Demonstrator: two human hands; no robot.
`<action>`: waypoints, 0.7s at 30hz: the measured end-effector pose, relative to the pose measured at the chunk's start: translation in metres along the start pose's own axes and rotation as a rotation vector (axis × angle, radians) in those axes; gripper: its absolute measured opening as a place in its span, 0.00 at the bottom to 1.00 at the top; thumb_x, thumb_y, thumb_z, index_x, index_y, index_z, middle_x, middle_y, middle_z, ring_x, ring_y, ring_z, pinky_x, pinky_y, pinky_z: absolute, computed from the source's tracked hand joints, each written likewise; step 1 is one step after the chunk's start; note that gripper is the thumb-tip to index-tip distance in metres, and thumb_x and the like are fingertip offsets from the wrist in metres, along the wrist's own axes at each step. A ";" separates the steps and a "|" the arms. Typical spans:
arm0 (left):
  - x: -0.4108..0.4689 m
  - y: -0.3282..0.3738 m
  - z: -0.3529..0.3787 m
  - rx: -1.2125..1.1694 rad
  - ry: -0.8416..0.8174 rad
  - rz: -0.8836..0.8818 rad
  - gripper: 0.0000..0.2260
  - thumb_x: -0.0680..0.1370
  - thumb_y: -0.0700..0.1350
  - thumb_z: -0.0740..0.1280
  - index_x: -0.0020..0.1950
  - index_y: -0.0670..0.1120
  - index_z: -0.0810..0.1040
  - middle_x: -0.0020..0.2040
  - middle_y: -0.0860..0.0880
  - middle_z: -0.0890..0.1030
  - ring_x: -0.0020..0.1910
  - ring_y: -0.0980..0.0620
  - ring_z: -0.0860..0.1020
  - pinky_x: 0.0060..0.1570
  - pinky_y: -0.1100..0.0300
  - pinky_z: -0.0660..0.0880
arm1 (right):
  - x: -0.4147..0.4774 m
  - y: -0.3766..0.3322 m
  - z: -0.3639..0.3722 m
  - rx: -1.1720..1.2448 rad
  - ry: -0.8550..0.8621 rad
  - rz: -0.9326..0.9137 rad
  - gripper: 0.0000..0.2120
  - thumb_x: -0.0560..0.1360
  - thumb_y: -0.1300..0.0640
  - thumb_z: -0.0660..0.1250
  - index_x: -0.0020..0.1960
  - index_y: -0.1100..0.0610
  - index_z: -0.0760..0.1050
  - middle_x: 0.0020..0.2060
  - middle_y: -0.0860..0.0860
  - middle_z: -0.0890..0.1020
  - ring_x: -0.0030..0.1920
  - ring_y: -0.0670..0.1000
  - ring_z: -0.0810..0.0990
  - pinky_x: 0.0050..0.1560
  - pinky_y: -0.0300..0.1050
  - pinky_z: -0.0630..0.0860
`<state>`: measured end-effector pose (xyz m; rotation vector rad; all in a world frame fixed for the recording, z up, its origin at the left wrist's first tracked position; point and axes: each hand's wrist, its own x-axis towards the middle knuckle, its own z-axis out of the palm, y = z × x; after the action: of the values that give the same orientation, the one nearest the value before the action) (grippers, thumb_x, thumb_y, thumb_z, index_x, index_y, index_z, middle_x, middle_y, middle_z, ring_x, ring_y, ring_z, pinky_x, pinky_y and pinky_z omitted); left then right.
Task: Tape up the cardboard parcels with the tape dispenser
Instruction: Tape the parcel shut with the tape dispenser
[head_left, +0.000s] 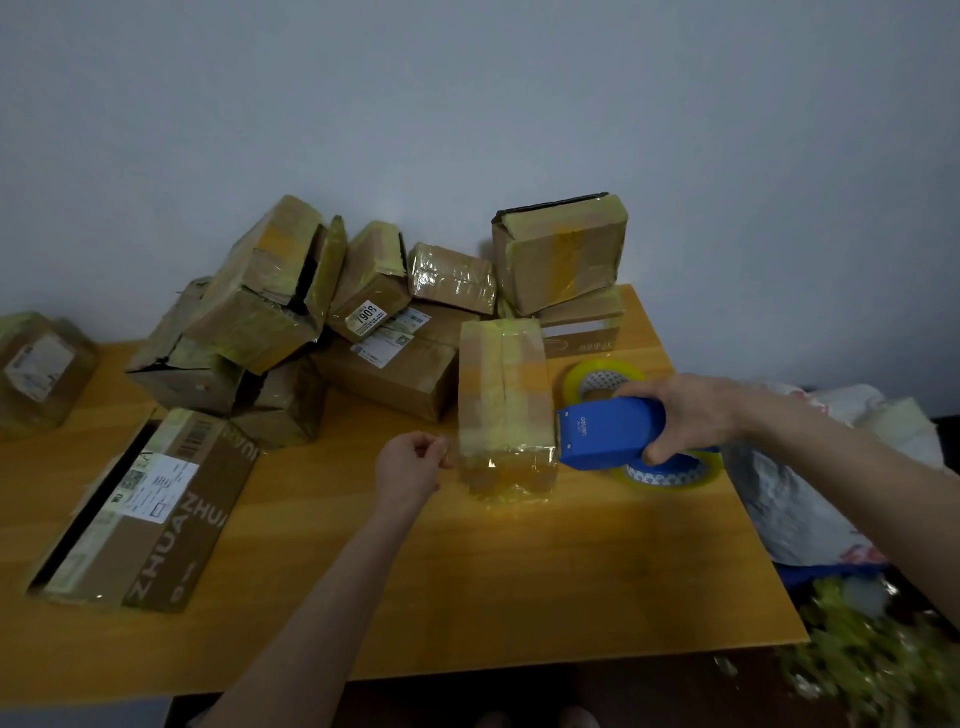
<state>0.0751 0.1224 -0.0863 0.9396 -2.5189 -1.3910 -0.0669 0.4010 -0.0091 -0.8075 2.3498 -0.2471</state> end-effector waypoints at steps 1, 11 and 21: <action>0.001 -0.001 0.003 0.028 -0.003 0.009 0.06 0.80 0.45 0.63 0.47 0.46 0.79 0.38 0.52 0.81 0.39 0.55 0.79 0.38 0.58 0.80 | 0.003 0.000 0.002 0.023 -0.014 0.000 0.32 0.68 0.54 0.75 0.69 0.45 0.66 0.57 0.48 0.77 0.55 0.52 0.76 0.58 0.48 0.75; 0.003 -0.017 0.004 0.447 -0.005 0.187 0.18 0.82 0.50 0.57 0.72 0.50 0.70 0.63 0.43 0.73 0.50 0.51 0.76 0.47 0.59 0.73 | 0.009 0.001 0.027 0.114 0.002 0.006 0.33 0.66 0.52 0.75 0.68 0.47 0.67 0.54 0.49 0.78 0.55 0.53 0.78 0.59 0.54 0.76; -0.028 0.004 0.038 0.839 -0.211 0.807 0.28 0.83 0.43 0.51 0.75 0.53 0.35 0.75 0.54 0.36 0.74 0.56 0.35 0.71 0.59 0.31 | 0.006 -0.006 0.036 0.074 0.076 -0.051 0.33 0.65 0.44 0.77 0.66 0.49 0.70 0.54 0.48 0.79 0.53 0.51 0.79 0.56 0.52 0.78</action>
<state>0.0819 0.1671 -0.0995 -0.2545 -3.0910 -0.1904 -0.0450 0.3931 -0.0384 -0.8363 2.3772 -0.3902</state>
